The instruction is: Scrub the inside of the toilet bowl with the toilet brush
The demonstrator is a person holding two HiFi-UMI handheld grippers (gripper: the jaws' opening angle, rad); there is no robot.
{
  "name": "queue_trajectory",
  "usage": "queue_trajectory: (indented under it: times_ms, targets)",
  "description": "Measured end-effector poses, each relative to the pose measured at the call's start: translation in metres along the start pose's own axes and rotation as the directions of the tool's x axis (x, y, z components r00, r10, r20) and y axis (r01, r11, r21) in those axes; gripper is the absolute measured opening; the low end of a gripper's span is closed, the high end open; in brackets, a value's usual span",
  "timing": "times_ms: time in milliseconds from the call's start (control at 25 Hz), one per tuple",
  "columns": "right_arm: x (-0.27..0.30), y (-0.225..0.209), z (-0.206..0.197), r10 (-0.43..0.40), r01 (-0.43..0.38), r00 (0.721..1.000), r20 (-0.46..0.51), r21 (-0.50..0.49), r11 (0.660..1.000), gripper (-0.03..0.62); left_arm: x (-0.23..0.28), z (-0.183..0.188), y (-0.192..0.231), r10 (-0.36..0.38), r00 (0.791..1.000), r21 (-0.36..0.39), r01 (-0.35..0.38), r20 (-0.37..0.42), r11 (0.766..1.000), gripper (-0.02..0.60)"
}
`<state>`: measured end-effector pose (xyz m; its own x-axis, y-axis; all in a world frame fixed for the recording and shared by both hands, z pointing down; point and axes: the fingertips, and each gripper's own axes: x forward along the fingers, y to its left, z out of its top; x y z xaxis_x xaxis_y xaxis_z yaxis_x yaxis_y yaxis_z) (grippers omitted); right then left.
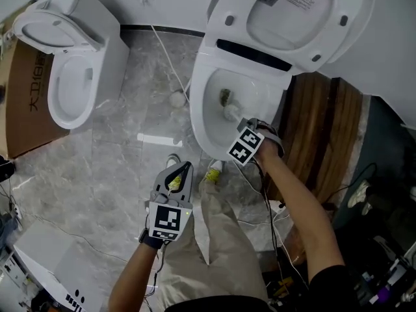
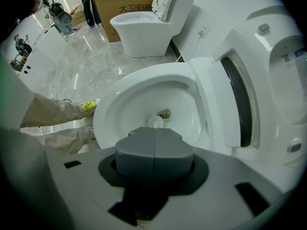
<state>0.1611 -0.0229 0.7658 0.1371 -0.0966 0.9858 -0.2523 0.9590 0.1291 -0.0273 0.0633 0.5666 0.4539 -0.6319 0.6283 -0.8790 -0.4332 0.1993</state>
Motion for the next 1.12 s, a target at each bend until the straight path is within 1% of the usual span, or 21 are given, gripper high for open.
queue_trajectory:
  times_ms: [120, 320, 480, 800, 1120]
  targets:
    - [-0.006, 0.007, 0.010, 0.015, -0.015, 1.000, 0.003, 0.003, 1.000, 0.153, -0.005, -0.004, 0.005, 0.005, 1.000, -0.006, -0.005, 0.002, 1.000, 0.011]
    - [-0.015, 0.023, 0.023, 0.032, -0.031, 0.999, 0.019, -0.029, 0.999, 0.152, -0.008, -0.009, 0.005, 0.000, 1.000, -0.015, 0.000, 0.001, 1.000, 0.011]
    - [-0.016, 0.030, 0.037, 0.017, -0.014, 0.999, 0.041, -0.077, 0.997, 0.152, -0.011, -0.012, 0.008, 0.003, 1.000, -0.015, -0.003, 0.001, 1.000, 0.011]
    - [-0.019, 0.019, 0.060, 0.004, 0.003, 0.996, 0.085, -0.088, 0.996, 0.150, -0.015, -0.019, 0.014, 0.024, 1.000, -0.030, -0.024, -0.006, 0.999, 0.011]
    - [-0.015, -0.004, 0.076, -0.018, 0.026, 0.992, 0.126, -0.063, 0.998, 0.150, -0.010, -0.019, 0.009, 0.025, 1.000, -0.041, -0.026, -0.007, 0.999, 0.011]
